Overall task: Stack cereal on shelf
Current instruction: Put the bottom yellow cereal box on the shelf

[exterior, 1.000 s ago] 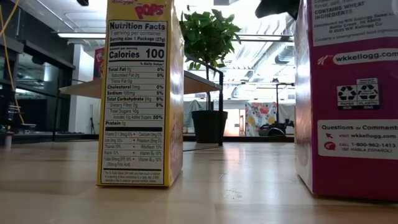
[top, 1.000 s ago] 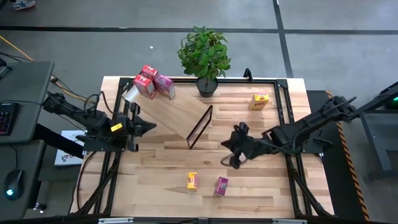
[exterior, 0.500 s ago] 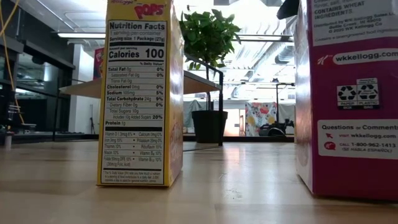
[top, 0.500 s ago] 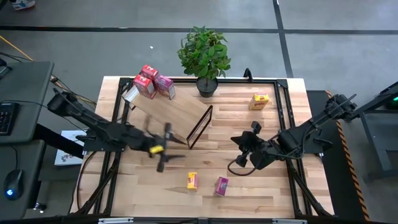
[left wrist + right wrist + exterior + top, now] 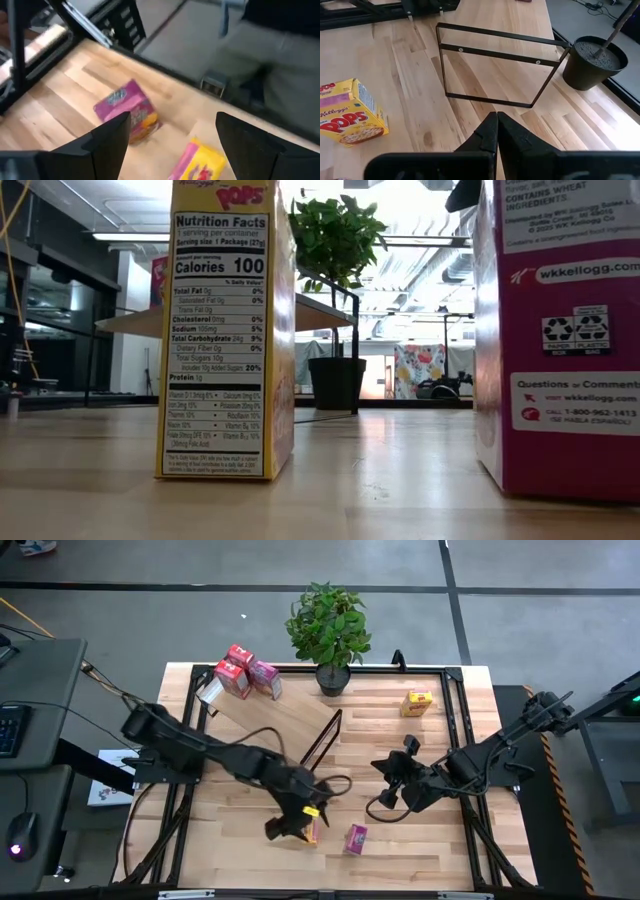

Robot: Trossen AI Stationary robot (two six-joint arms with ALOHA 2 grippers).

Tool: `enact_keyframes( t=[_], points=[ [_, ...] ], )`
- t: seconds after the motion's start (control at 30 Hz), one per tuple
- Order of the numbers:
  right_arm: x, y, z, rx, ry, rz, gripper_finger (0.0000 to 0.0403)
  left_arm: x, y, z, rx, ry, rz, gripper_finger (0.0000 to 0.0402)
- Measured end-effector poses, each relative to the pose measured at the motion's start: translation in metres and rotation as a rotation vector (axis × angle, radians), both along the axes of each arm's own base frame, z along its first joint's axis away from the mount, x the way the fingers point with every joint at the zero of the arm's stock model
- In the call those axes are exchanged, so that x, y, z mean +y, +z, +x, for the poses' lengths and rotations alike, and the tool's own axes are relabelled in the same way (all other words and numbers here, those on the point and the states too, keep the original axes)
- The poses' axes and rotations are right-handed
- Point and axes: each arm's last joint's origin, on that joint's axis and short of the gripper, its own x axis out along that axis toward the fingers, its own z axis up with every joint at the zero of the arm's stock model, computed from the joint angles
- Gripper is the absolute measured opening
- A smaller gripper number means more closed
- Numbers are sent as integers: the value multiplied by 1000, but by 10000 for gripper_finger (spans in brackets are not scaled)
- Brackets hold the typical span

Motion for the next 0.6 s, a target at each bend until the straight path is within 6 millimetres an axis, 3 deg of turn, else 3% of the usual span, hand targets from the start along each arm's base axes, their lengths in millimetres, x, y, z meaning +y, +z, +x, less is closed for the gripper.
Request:
enact_keyframes(
  t=[0.13, 0.4, 0.6],
  points=[
    [0, 0, 0, 1, 0, -1, 0, 0, -13, 12, 51, -5, 46, 284],
    [-1, -1, -1, 16, 2, -15, 0, -1, -24, -6, 273, -34, 77, 271],
    [-1, -1, -1, 11, -4, -14, 0, -3, -43, -10, 256, -33, 244, 264]
  ],
)
